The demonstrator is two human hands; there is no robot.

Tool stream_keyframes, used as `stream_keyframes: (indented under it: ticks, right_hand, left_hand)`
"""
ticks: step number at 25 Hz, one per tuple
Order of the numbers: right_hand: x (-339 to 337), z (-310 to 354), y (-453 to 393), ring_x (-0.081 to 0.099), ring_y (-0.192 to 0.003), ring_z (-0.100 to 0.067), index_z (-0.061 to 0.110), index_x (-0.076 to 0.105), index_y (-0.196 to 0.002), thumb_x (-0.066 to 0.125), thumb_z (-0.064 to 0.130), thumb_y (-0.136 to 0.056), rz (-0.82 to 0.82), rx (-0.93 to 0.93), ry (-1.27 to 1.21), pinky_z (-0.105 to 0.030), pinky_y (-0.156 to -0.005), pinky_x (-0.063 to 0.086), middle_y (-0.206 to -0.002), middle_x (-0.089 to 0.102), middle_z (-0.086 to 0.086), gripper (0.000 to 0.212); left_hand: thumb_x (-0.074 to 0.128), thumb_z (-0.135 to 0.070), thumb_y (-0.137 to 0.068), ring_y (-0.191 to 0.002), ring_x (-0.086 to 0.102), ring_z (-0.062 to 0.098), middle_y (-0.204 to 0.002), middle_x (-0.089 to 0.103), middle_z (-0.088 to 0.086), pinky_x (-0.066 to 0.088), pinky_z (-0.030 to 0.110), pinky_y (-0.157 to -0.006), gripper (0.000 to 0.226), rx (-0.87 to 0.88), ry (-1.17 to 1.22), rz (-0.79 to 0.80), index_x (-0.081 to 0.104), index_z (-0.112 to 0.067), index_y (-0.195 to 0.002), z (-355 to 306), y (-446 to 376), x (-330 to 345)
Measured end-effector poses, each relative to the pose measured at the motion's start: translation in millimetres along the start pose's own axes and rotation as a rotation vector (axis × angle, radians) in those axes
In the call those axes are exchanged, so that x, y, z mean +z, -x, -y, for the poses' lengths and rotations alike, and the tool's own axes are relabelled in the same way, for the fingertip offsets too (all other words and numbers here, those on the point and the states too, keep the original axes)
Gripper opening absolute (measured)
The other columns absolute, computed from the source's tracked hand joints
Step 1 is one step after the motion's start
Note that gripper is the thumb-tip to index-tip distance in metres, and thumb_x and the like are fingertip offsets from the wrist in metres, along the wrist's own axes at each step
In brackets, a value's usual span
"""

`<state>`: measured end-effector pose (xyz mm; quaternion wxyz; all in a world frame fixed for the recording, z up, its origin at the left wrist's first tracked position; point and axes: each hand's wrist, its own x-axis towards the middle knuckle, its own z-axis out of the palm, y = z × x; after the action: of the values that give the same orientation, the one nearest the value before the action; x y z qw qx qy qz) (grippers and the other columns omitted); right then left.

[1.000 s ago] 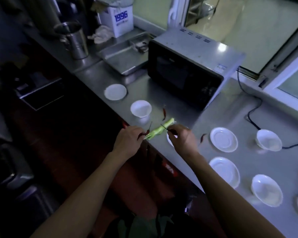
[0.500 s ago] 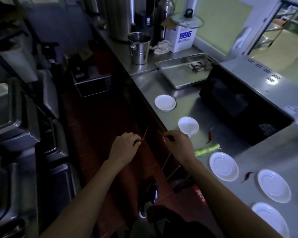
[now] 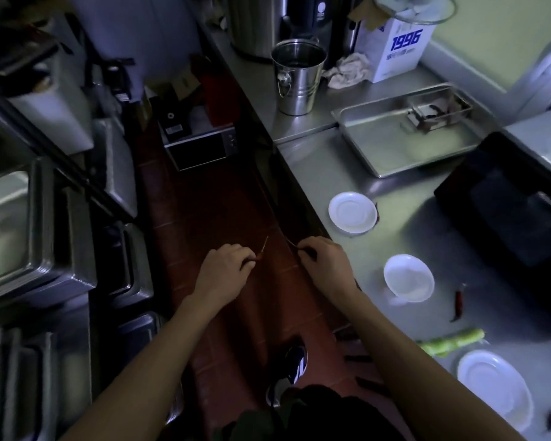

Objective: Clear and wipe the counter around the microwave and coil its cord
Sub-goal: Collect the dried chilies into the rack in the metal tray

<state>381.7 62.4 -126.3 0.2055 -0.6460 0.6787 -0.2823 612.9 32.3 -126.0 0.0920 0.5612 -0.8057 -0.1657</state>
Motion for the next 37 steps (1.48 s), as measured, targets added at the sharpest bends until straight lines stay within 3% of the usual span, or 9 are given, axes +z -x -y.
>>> stream_keyframes:
  ticks: [4, 11, 16, 21, 30, 37]
  right_hand:
    - [7, 6, -60, 0.064, -0.093, -0.022, 0.017, 0.074, -0.103, 0.066, 0.019, -0.089, 0.051, -0.023, -0.004, -0.04, -0.083, 0.052, -0.099, 0.071, -0.003, 0.016]
    - [10, -4, -129, 0.066, -0.086, -0.02, 0.02, 0.075, -0.098, 0.07, 0.016, -0.085, -0.037, 0.038, 0.021, -0.03, -0.076, 0.05, -0.095, 0.072, 0.0, 0.014]
    - [4, -9, -183, 0.066, -0.084, -0.02, 0.019, 0.073, -0.094, 0.069, 0.014, -0.085, -0.123, 0.131, 0.045, -0.041, -0.077, 0.054, -0.09, 0.072, 0.002, 0.011]
    - [-2, -7, -231, 0.066, -0.079, -0.018, 0.017, 0.074, -0.094, 0.071, 0.01, -0.086, -0.269, 0.195, 0.085, -0.042, -0.072, 0.056, -0.088, 0.071, 0.001, 0.011]
    - [-7, -32, -250, 0.069, -0.081, -0.011, 0.013, 0.074, -0.096, 0.071, 0.005, -0.087, -0.497, 0.322, 0.046, -0.032, -0.077, 0.056, -0.092, 0.074, 0.002, 0.013]
    - [-54, -90, -270, 0.068, -0.081, -0.023, 0.009, 0.074, -0.097, 0.068, -0.001, -0.086, -0.667, 0.456, -0.005, -0.045, -0.075, 0.056, -0.091, 0.073, -0.004, 0.016]
  left_hand:
    - [0.057, -0.034, -0.097, -0.102, 0.057, 0.01, -0.106, 0.065, -0.013, 0.043, 0.036, -0.091, 0.017, -0.036, -0.008, -0.018, 0.068, -0.028, -0.108, 21, -45, -12]
    - [0.059, -0.034, -0.095, -0.1, 0.056, 0.012, -0.102, 0.064, -0.013, 0.042, 0.035, -0.086, 0.013, 0.015, 0.042, 0.007, 0.067, -0.029, -0.104, 43, -134, -11]
    - [0.058, -0.034, -0.095, -0.105, 0.057, 0.013, -0.105, 0.065, -0.012, 0.036, 0.034, -0.086, 0.013, 0.166, 0.069, 0.03, 0.066, -0.03, -0.105, 51, -223, -23]
    - [0.06, -0.032, -0.094, -0.104, 0.057, 0.016, -0.104, 0.066, -0.009, 0.035, 0.035, -0.084, 0.012, 0.305, 0.119, 0.036, 0.068, -0.029, -0.103, 57, -308, -43]
    - [0.065, -0.027, -0.091, -0.096, 0.059, 0.019, -0.096, 0.068, -0.006, 0.043, 0.038, -0.085, 0.01, 0.497, 0.214, 0.15, 0.071, -0.025, -0.099, 23, -386, -29]
    - [0.068, -0.021, -0.088, -0.088, 0.057, 0.022, -0.086, 0.068, -0.003, 0.044, 0.037, -0.077, 0.006, 0.713, 0.22, 0.186, 0.071, -0.018, -0.092, -66, -459, -19]
